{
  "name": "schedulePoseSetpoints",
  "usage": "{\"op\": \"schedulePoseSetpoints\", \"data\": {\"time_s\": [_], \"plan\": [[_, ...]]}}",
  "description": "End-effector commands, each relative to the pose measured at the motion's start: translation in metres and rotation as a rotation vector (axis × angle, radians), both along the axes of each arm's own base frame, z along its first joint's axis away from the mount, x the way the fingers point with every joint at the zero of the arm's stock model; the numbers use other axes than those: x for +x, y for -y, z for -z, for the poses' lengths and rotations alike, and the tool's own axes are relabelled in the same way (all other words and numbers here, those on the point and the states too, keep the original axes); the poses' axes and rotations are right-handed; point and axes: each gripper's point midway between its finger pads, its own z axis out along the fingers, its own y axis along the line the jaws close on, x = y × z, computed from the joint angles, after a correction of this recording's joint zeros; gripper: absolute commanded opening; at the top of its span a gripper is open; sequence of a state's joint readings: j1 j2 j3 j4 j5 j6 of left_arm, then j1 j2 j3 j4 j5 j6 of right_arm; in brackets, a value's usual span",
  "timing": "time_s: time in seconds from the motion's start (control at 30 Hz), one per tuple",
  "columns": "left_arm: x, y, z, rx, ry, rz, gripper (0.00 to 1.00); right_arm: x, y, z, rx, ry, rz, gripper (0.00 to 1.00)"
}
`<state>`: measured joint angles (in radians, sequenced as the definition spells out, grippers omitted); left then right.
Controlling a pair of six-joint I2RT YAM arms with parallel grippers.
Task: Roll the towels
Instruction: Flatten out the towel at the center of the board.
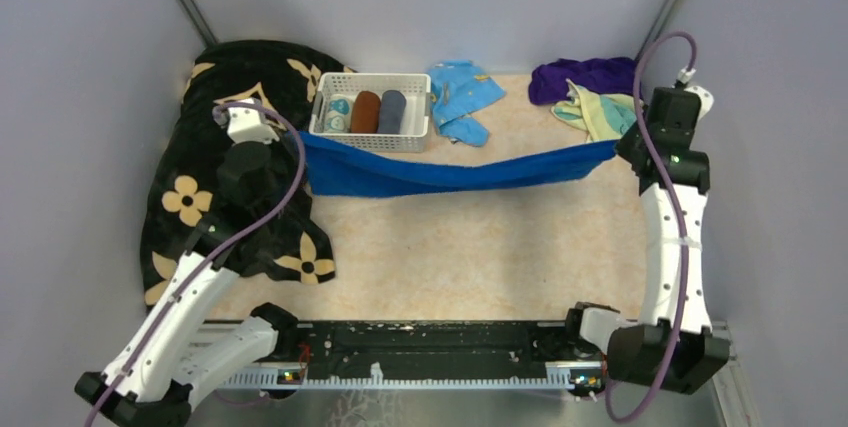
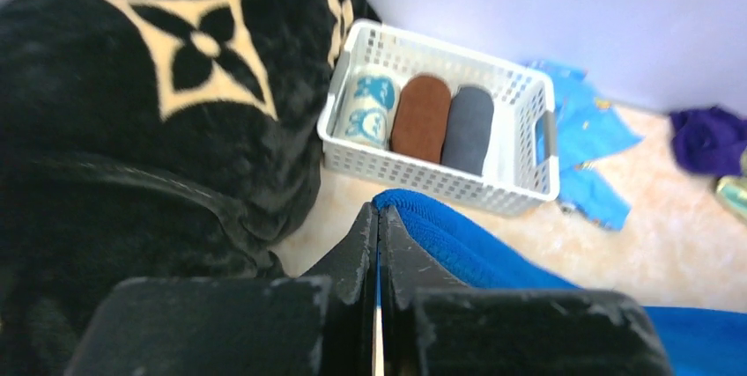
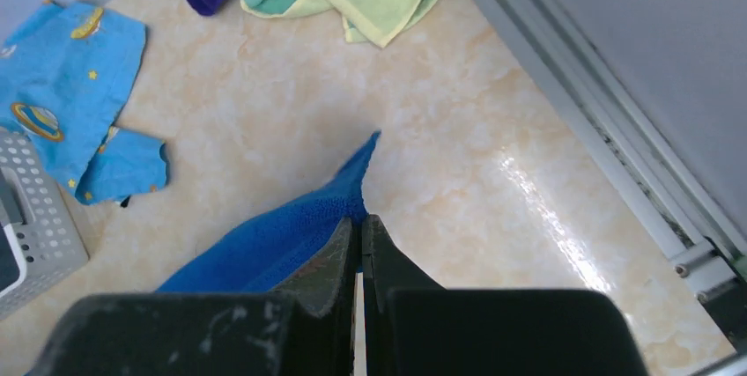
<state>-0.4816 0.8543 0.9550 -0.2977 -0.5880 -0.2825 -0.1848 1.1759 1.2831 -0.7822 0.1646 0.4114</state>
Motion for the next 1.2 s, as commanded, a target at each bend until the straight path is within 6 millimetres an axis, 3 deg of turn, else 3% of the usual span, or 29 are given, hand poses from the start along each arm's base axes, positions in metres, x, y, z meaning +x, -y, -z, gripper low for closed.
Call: {"op": "schedulePoseSetpoints", "data": {"time_s": [0.0, 0.17, 0.33, 0.5, 0.63, 0.9, 1.0, 1.17], "plan": [[-0.029, -0.029, -0.05, -0.032, 0.105, -0.072, 0.0, -0.042, 0.012, -0.038, -0.075, 0.052, 0.051, 0.0], [-0.072, -0.046, -0.062, -0.11, 0.132, -0.061, 0.0, -0.091, 0.005, -0.072, -0.106, 0.191, 0.083, 0.0], [-0.107, -0.045, -0.063, -0.189, 0.143, 0.029, 0.0, -0.123, -0.004, -0.083, -0.127, 0.247, 0.072, 0.0], [-0.1, -0.026, -0.033, -0.187, 0.023, 0.086, 0.0, -0.122, -0.009, -0.077, -0.119, 0.224, 0.045, 0.0], [-0.065, -0.006, 0.017, -0.127, -0.111, 0.086, 0.0, -0.092, -0.005, -0.043, -0.094, 0.133, 0.055, 0.0], [0.038, 0.021, 0.115, -0.078, -0.304, 0.028, 0.0, 0.004, 0.021, 0.046, -0.016, -0.002, 0.147, 0.0], [0.081, 0.011, 0.134, -0.156, -0.324, -0.011, 0.0, 0.044, 0.03, 0.075, 0.013, -0.033, 0.153, 0.0], [0.136, 0.017, 0.15, -0.183, -0.342, -0.006, 0.0, 0.105, 0.036, 0.102, 0.047, -0.043, 0.101, 0.0]]}}
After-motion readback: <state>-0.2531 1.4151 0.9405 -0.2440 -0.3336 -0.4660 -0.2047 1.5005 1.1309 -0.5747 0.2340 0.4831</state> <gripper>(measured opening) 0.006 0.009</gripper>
